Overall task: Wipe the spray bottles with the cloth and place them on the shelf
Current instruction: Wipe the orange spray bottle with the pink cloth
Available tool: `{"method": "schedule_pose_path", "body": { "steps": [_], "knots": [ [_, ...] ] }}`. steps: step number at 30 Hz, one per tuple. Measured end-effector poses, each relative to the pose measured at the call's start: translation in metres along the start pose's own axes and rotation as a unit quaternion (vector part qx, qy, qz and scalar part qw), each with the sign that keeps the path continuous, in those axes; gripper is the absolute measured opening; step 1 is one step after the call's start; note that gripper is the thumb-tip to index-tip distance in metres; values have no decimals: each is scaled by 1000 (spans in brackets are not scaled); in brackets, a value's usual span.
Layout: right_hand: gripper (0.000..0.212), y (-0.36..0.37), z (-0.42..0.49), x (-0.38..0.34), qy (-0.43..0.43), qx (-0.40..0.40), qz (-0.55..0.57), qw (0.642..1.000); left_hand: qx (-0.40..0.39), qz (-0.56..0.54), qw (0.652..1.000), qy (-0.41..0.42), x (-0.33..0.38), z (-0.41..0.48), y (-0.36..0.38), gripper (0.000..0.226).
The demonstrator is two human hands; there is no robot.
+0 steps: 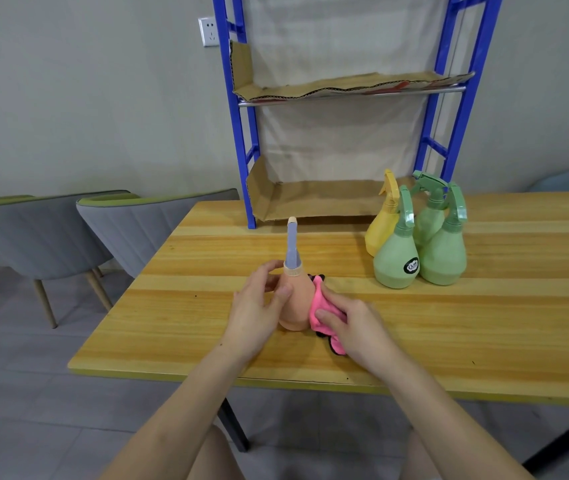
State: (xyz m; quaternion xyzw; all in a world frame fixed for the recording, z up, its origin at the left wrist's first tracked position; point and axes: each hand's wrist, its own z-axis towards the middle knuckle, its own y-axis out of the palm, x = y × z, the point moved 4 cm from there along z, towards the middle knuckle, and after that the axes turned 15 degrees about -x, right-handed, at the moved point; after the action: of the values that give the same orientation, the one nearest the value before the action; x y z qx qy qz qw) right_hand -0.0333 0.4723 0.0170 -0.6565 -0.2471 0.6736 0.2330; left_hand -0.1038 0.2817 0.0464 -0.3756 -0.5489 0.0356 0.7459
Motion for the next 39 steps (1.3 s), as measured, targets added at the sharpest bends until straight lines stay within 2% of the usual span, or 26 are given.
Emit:
{"method": "schedule_pose_path", "body": {
  "steps": [3, 7, 15, 20, 25, 30, 34, 39],
  "knots": [
    [57, -2, 1, -15, -32, 6, 24, 999, 2, -7, 1000, -3, -3, 2, 1, 51],
    [54, -8, 13, -38, -72, 33, 72, 994, -22, 5, 1000, 15, -1, 4, 3, 41],
    [51, -6, 11, -16, -45, -7, 29, 999, 5, 16, 1000, 24, -1, 3, 4, 34],
    [56, -6, 10, -2, -11, -42, -14, 999, -9, 53, 998, 18, -3, 6, -1, 38],
    [52, -12, 17, -35, -53, -6, 16, 998, -12, 67, 997, 20, -4, 8, -3, 40],
    [48, -5, 24, -39, -70, -19, 42, 996, -15, 88, 996, 16, -6, 8, -3, 43],
    [48, -8, 17, -11, -24, -61, 28, 997, -10, 87, 996, 1, -4, 8, 0, 44],
    [50, -10, 14, 0, 13, -68, -18, 997, -20, 90, 995, -23, 3, 5, 1, 47]
  ]
}}
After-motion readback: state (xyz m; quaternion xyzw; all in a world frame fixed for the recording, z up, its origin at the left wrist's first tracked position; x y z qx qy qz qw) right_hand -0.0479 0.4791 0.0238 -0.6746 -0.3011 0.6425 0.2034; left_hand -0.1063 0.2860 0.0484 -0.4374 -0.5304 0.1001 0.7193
